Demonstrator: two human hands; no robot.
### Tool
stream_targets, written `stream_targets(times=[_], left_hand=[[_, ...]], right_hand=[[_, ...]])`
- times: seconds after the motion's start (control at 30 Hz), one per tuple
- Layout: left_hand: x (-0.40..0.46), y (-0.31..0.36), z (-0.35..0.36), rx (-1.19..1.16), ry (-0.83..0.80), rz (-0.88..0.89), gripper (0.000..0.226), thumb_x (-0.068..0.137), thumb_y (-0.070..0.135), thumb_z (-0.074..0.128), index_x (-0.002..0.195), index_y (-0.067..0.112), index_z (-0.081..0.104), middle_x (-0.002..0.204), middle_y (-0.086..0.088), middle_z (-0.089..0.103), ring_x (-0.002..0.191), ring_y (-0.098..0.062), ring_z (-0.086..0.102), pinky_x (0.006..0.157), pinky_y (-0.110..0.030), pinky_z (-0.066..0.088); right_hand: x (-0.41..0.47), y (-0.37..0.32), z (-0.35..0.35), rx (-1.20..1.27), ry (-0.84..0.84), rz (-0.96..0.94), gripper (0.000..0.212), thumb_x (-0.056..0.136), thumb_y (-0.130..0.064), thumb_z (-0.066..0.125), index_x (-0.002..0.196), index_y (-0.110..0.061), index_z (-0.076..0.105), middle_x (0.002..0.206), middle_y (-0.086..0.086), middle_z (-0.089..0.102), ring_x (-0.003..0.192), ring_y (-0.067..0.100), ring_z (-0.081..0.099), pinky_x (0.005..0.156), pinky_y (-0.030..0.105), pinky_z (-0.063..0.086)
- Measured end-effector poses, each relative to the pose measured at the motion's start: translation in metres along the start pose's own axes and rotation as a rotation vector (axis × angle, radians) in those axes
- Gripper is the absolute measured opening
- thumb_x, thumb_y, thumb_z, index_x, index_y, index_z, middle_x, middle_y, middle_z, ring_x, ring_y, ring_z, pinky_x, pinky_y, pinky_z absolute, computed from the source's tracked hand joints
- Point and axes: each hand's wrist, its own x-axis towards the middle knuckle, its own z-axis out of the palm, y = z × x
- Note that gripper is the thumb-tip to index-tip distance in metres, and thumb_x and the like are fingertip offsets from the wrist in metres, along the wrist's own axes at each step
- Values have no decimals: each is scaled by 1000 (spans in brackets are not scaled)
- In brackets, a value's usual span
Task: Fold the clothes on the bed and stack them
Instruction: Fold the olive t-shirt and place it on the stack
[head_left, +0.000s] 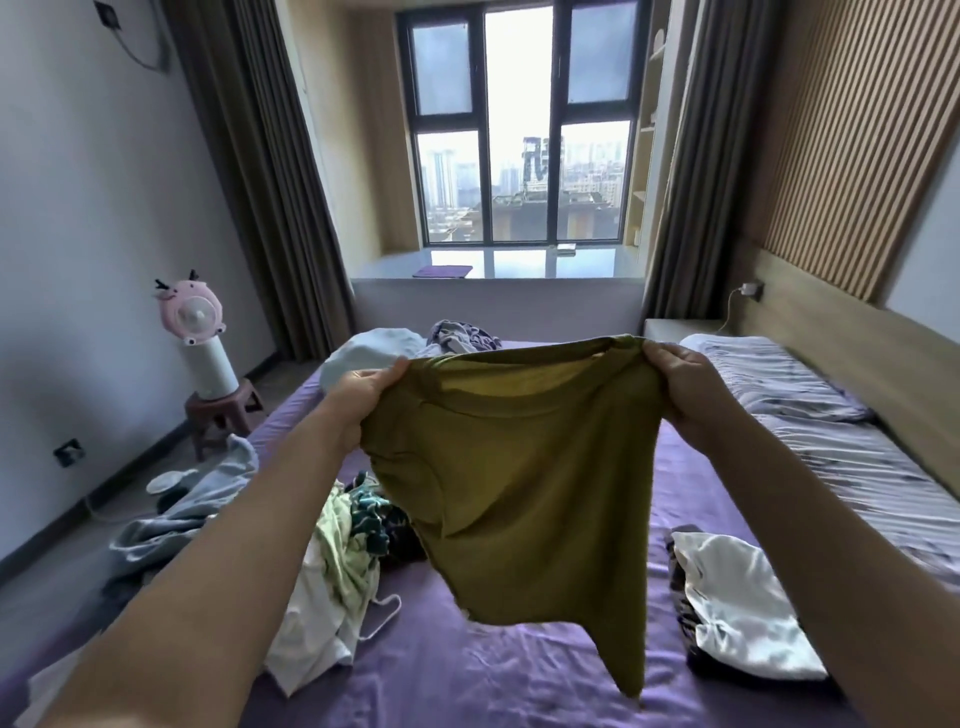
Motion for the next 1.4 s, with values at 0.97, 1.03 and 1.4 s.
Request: stream_targets(times=[0.97,1.03,1.4], left_hand=[[-3,-35,110,330,-22,255,50,78,12,77,119,10,48,99,-2,56,94,-19,56,86,-32,51],[-11,-55,106,355,-64,238,52,79,14,77,124,11,50,103,-3,57,99,-19,55,87,-28,49],[-67,-120,136,360,-111,349,69,76,12,77,136,19,44,122,-3,57,111,-23,57,96,-44,47]], right_hand=[[-52,93,2,-224,84,-102,27,80,-5,71,92,-27,59,83,1,73,74,17,68,70,35,56],[-49,83,12,-115,76,-90,24,81,-4,70,90,-24,62,80,2,73,71,15,68,66,31,57],[-38,92,41,147,-146,128,26,89,1,58,114,-2,62,95,13,70,83,21,68,69,26,57]])
